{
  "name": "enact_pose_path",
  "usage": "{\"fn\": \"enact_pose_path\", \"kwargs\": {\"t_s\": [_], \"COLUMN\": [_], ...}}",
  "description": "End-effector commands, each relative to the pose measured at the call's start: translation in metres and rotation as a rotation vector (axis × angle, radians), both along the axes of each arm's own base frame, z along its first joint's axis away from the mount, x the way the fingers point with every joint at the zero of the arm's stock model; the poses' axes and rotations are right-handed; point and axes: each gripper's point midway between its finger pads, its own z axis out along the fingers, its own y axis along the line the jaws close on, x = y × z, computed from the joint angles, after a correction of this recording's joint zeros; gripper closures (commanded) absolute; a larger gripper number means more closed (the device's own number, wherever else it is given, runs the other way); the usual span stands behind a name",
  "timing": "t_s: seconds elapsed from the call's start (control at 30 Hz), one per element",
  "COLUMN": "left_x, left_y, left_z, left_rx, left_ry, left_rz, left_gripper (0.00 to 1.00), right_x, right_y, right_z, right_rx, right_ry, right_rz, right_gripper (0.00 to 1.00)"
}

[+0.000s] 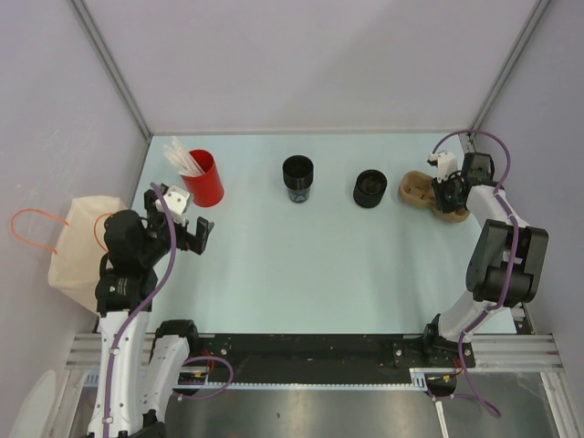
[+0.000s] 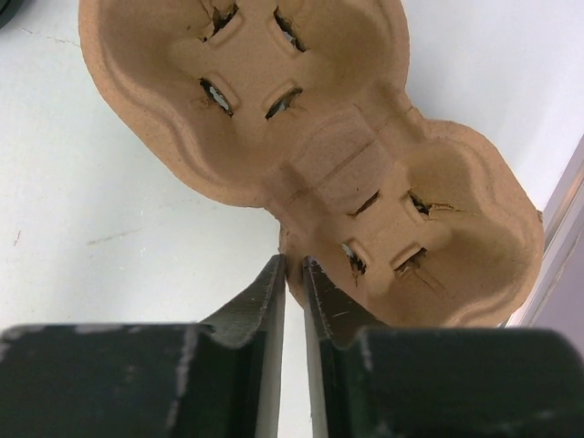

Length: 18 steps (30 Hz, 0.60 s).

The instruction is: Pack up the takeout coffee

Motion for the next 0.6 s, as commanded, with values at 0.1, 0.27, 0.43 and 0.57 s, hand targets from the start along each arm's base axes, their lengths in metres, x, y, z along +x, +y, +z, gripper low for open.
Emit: {"fn": "enact_pose_path", "kwargs": {"t_s": [0.1,0.27,0.43,0.57], "left_x": [0.001,0.001,0.001,0.001], "left_y": [-0.003,-0.003,-0.003,-0.003], "left_z": [0.005,0.004,0.005,0.005], "left_rx": [-0.018,-0.019,-0.019,-0.02], "left_ry": [-0.023,-0.022,-0.025,-0.024], "left_rz": [-0.015,-0.018,-0.018,-0.014], "left_gripper": [0.01,0.01,0.01,0.01], "right_x": [0.007,0.008,0.01,0.011], "right_y": [-0.001,-0.002,-0.003,-0.004], "right_z": [0.002,0.003,0.011,0.019], "right_rx": [-0.009,-0.011,-0.008,-0.008], "right_ry": [-0.02,-0.025,-0.049,-0.071], "right_rz": [-0.008,-0.012,-0.02,-0.027], "right_gripper": [0.91,0.95,0.99,1.0]}}
